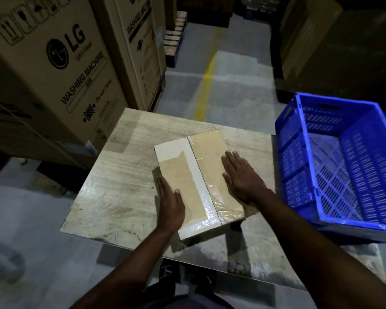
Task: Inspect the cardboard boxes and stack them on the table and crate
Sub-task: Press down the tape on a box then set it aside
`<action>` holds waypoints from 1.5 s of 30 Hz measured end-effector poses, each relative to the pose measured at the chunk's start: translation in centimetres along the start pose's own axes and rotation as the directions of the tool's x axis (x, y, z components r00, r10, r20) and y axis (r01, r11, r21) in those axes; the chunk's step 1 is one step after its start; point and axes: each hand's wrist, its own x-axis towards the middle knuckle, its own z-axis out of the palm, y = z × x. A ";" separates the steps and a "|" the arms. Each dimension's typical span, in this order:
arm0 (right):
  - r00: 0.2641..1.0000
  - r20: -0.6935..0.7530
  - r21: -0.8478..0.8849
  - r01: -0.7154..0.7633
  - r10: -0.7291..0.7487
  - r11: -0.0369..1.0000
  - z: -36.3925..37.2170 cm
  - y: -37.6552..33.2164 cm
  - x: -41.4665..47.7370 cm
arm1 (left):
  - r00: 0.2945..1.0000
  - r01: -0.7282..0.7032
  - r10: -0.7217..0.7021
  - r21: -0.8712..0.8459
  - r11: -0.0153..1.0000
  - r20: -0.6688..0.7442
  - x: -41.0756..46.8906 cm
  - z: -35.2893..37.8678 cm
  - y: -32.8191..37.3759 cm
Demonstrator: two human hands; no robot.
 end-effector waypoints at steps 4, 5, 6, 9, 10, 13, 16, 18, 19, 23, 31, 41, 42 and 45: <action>0.997 -0.039 0.220 -0.051 0.061 0.974 1.5 -0.1 -0.4 | 0.998 -0.063 0.062 0.039 0.997 0.011 0.3 -0.2 -0.2; 0.996 -0.039 0.251 -0.065 0.078 0.966 1.7 -0.3 -0.5 | 0.997 -0.075 0.074 0.046 0.996 0.023 0.5 -0.3 -0.5; 0.995 -0.034 0.276 -0.084 0.098 0.957 1.8 -0.5 -0.7 | 0.995 -0.089 0.086 0.054 0.995 0.045 0.8 -0.5 -0.7; 0.984 -0.047 0.312 -0.149 0.172 0.938 2.3 -1.2 -1.8 | 0.984 -0.128 0.118 0.069 0.989 0.135 2.1 -1.3 -1.2; 0.976 -0.069 0.326 -0.175 0.208 0.929 2.7 -1.7 -2.4 | 0.975 -0.157 0.142 0.076 0.985 0.168 2.6 -1.7 -1.3; 0.934 -0.129 0.397 -0.259 0.333 0.880 3.6 -3.5 -4.1 | 0.939 -0.245 0.209 0.104 0.964 0.274 4.1 -2.5 -1.6; 0.890 -0.150 0.455 -0.325 0.430 0.829 3.8 -5.0 -5.6 | 0.912 -0.286 0.232 0.117 0.951 0.338 5.1 -2.8 -2.1; 0.852 -0.112 0.521 -0.387 0.511 0.761 3.7 -5.3 -5.9 | 0.912 -0.280 0.232 0.101 0.955 0.338 5.2 -2.9 -1.9; 0.829 -0.082 0.564 -0.419 0.554 0.711 3.6 -5.4 -5.8 | 0.920 -0.259 0.220 0.084 0.962 0.324 5.0 -2.9 -1.7; 0.788 0.010 0.676 -0.459 0.616 0.577 3.1 -4.9 -5.6 | 0.956 -0.148 0.155 -0.049 0.988 0.247 4.4 -2.8 -0.9; 0.834 -0.030 0.692 -0.380 0.551 0.613 2.0 -5.6 -7.7 | 0.944 -0.187 0.187 -0.026 0.982 0.273 4.8 -4.1 0.3; 0.744 -0.176 0.559 -0.463 0.644 0.688 -6.6 -5.5 -6.9 | 0.899 -0.349 0.342 -0.022 0.937 0.273 7.8 -5.6 7.9; 0.739 -0.201 0.546 -0.461 0.644 0.699 -7.6 -5.2 -7.0 | 0.894 -0.361 0.355 -0.028 0.932 0.273 7.7 -5.8 9.0; 0.719 -0.254 0.534 -0.454 0.648 0.713 -10.9 -4.8 -8.2 | 0.866 -0.437 0.435 -0.050 0.898 0.247 6.4 -6.2 12.7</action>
